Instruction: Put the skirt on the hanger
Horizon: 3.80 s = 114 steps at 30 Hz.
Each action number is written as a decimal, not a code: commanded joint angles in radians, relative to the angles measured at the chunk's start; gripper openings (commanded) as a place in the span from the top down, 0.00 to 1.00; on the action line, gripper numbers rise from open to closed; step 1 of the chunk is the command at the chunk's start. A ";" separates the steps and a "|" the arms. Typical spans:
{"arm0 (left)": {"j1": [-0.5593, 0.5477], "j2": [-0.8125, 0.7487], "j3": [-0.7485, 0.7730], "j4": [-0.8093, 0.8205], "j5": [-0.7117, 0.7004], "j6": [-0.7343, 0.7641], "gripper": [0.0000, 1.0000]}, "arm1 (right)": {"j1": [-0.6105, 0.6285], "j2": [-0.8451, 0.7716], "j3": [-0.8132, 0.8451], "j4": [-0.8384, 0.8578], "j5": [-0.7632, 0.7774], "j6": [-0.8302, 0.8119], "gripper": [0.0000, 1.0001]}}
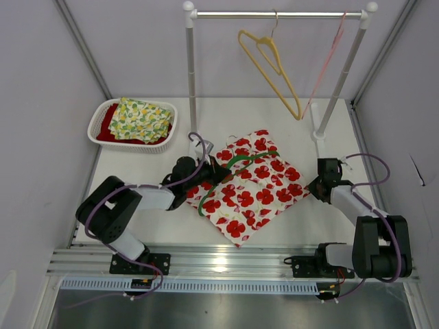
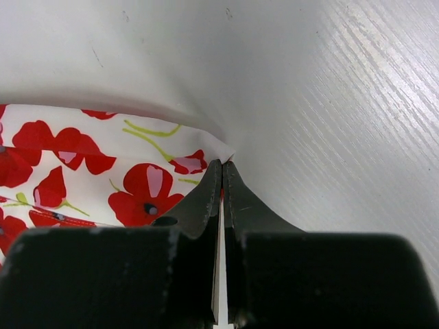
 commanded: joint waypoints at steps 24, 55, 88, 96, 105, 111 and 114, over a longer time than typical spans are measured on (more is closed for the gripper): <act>-0.174 -0.546 0.383 -0.680 -0.483 0.228 1.00 | -0.009 -0.119 0.311 -0.093 -0.241 -0.113 0.32; -0.113 0.133 1.712 -1.299 -0.845 0.421 1.00 | -0.009 -0.158 0.419 -0.165 -0.392 -0.156 0.32; 0.051 0.138 1.574 -1.190 -0.633 0.340 0.62 | -0.008 -0.160 0.347 -0.105 -0.419 -0.173 0.33; 0.051 0.012 1.475 -1.193 -0.596 0.348 0.35 | -0.009 -0.148 0.345 -0.093 -0.433 -0.180 0.32; 0.050 -0.199 1.298 -1.176 -0.599 0.334 0.27 | -0.008 -0.143 0.328 -0.080 -0.444 -0.179 0.32; 0.065 -0.367 1.110 -1.162 -0.839 0.279 0.29 | -0.005 -0.138 0.310 -0.073 -0.456 -0.183 0.32; 0.122 -0.365 1.088 -1.243 -0.929 0.202 0.34 | 0.000 -0.134 0.304 -0.076 -0.459 -0.196 0.33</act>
